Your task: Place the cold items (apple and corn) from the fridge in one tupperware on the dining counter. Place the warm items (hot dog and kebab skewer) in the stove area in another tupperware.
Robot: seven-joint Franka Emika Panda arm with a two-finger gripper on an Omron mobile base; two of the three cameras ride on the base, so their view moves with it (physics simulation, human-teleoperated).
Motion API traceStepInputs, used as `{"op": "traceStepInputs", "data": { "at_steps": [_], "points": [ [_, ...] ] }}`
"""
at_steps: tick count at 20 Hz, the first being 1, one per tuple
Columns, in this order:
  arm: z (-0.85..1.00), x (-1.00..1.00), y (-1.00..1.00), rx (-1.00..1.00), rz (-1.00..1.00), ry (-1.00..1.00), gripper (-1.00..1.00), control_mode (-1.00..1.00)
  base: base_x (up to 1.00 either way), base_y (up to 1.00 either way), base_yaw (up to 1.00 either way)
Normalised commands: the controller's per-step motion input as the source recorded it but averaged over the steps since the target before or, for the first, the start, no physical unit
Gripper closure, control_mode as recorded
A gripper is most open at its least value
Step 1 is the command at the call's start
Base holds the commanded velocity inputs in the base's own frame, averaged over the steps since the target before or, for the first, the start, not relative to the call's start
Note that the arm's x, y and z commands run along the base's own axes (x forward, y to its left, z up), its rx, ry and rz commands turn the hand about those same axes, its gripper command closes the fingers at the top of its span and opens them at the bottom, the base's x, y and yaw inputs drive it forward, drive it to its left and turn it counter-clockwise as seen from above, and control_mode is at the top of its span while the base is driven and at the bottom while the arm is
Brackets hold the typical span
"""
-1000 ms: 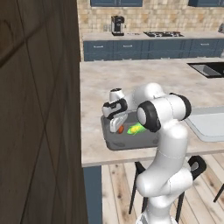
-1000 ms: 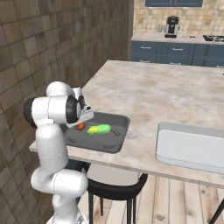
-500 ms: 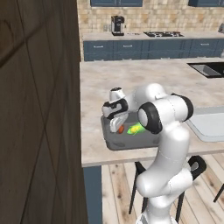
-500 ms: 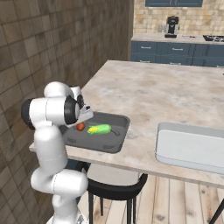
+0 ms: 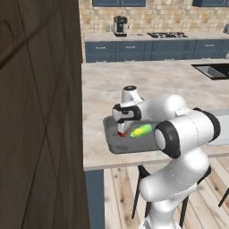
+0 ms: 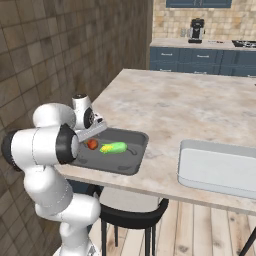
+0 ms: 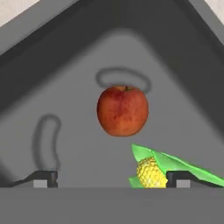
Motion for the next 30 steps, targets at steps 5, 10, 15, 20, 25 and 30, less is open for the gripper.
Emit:
{"op": "traceStepInputs", "data": {
  "at_steps": [5,10,15,20,25,30],
  "points": [
    [0.60,-0.70,-0.16,0.10,-0.20,-0.29,-1.00,-1.00,0.00,0.00,0.00],
    [0.93,-0.67,-0.03,0.11,-0.29,-0.29,-1.00,-1.00,0.00,0.00,0.00],
    [1.00,-0.61,-0.08,0.23,-0.29,-0.08,-1.00,-1.00,0.00,0.00,0.00],
    [0.97,-0.73,-0.15,0.32,-0.29,0.00,-1.00,-1.00,0.00,0.00,0.00],
    [0.72,-0.88,-0.26,0.18,-0.20,-0.01,-1.00,-1.00,0.00,0.00,0.00],
    [0.61,-0.91,-0.31,0.06,-0.19,-0.05,-1.00,-1.00,0.00,0.00,0.00]
  ]
}}
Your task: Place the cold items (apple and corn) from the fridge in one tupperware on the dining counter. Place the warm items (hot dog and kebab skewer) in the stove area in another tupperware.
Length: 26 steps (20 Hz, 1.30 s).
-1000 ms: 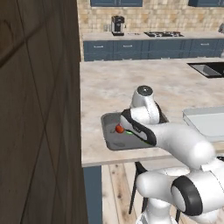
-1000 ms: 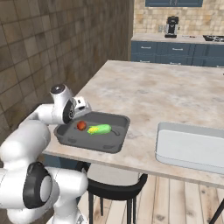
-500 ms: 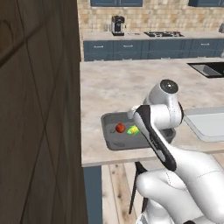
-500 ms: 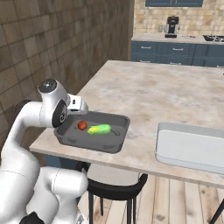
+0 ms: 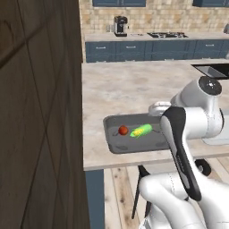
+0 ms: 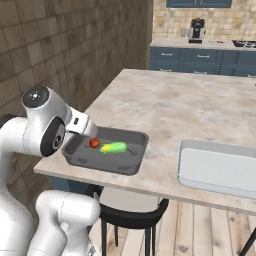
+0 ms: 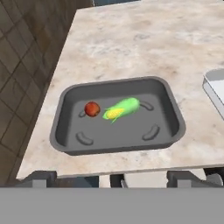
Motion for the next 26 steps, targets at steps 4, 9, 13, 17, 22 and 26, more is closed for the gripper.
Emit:
{"op": "traceStepInputs", "data": {
  "at_steps": [4,9,13,17,22,26],
  "points": [
    [0.45,-0.84,-0.24,0.00,-0.17,-0.03,-1.00,-1.00,0.00,0.00,0.00],
    [0.14,-0.67,-0.04,0.00,-0.07,-0.01,-1.00,-1.00,0.00,0.00,0.00],
    [0.00,-0.59,0.00,0.00,0.03,-0.20,-1.00,-1.00,0.00,0.00,0.00],
    [0.00,0.00,0.00,0.00,0.00,0.00,-1.00,1.00,-0.37,0.71,0.00],
    [0.00,0.00,0.00,0.00,0.00,0.00,-1.00,1.00,-0.16,1.00,-0.04],
    [0.00,0.00,0.00,0.00,0.00,0.00,-1.00,1.00,-0.13,1.00,-0.08]
  ]
}}
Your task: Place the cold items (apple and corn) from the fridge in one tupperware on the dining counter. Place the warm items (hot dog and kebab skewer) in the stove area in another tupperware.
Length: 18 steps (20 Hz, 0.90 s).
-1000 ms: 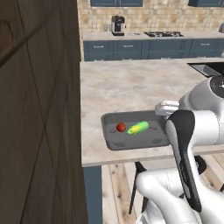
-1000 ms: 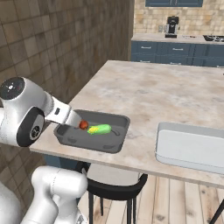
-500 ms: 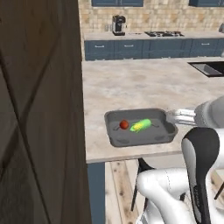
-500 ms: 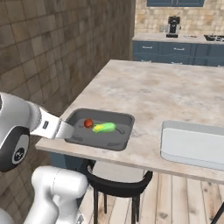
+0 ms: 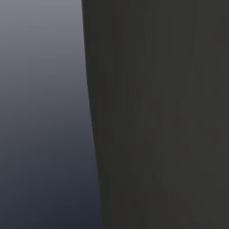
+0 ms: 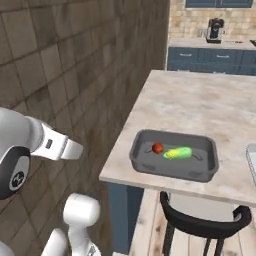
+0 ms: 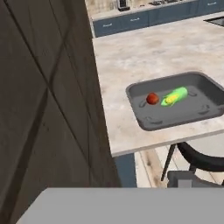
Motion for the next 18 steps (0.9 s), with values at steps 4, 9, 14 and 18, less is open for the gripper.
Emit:
{"op": "traceStepInputs", "data": {
  "at_steps": [4,9,14,18],
  "points": [
    [0.00,0.00,0.00,0.00,0.00,0.00,-1.00,1.00,-0.03,1.00,-0.13],
    [0.00,0.00,0.00,0.00,0.00,0.00,-1.00,1.00,0.31,1.00,-0.31],
    [0.00,0.00,0.00,0.00,0.00,0.00,-1.00,1.00,0.61,1.00,-0.37],
    [0.00,0.00,0.00,0.00,0.00,0.00,-1.00,1.00,0.85,1.00,-0.36]
  ]
}}
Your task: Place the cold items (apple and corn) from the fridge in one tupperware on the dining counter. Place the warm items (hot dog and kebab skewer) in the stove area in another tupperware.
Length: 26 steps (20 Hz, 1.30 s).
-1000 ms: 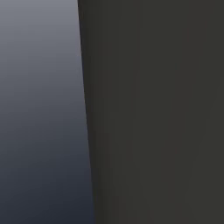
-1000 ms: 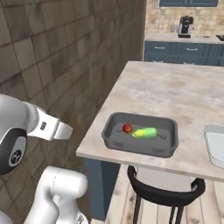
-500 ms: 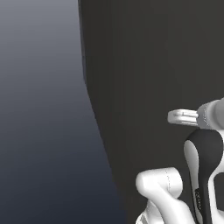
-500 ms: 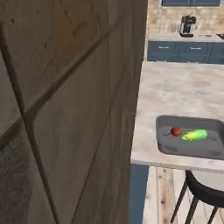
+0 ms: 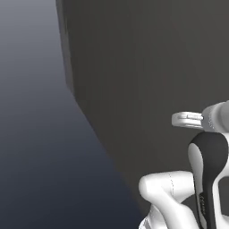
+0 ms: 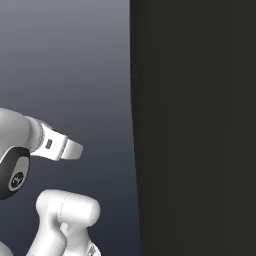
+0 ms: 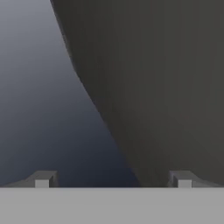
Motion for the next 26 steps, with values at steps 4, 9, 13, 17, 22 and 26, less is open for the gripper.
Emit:
{"op": "traceStepInputs", "data": {
  "at_steps": [4,9,13,17,22,26],
  "points": [
    [0.00,0.00,0.00,0.00,0.00,0.00,-1.00,1.00,0.95,1.00,-0.37],
    [0.00,0.00,0.00,0.00,0.00,0.00,-1.00,1.00,1.00,0.99,-0.35],
    [0.00,0.00,0.00,0.00,0.00,0.00,-1.00,1.00,1.00,1.00,-0.36],
    [0.00,0.00,0.00,0.00,0.00,0.00,-1.00,1.00,1.00,1.00,-0.37],
    [0.00,0.00,0.00,0.00,0.00,0.00,-1.00,1.00,1.00,1.00,-0.39],
    [0.00,0.00,0.00,0.00,0.00,0.00,-1.00,1.00,1.00,1.00,-0.38]
  ]
}}
